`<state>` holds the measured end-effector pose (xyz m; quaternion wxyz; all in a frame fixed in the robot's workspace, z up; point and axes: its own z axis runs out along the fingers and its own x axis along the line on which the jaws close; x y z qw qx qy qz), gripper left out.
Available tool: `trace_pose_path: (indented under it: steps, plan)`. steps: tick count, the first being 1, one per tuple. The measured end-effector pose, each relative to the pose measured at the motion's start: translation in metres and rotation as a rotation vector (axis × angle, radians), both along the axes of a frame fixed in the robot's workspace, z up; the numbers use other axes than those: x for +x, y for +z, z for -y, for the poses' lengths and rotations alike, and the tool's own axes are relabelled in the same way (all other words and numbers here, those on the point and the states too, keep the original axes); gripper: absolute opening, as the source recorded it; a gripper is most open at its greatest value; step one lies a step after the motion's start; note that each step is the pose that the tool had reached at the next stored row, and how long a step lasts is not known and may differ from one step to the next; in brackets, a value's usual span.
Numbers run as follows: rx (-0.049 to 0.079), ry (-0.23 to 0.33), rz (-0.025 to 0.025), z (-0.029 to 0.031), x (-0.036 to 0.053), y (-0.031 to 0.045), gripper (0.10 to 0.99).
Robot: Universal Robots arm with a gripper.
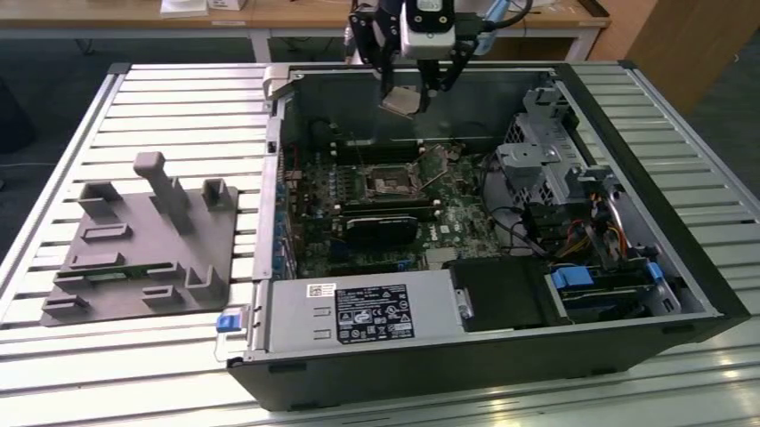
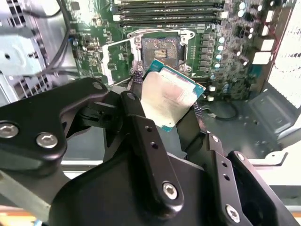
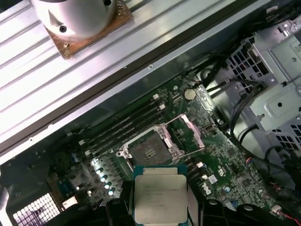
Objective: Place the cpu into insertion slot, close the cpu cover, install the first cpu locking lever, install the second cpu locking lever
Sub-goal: 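Place the cpu into insertion slot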
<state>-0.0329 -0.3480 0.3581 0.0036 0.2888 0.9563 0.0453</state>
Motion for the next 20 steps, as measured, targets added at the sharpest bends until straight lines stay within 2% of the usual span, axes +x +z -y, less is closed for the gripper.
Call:
trace_pose_path:
  steps: [20]
  plan:
    - [0.000,-0.362,0.0000,0.0000,0.0000,-0.0027,0.541]
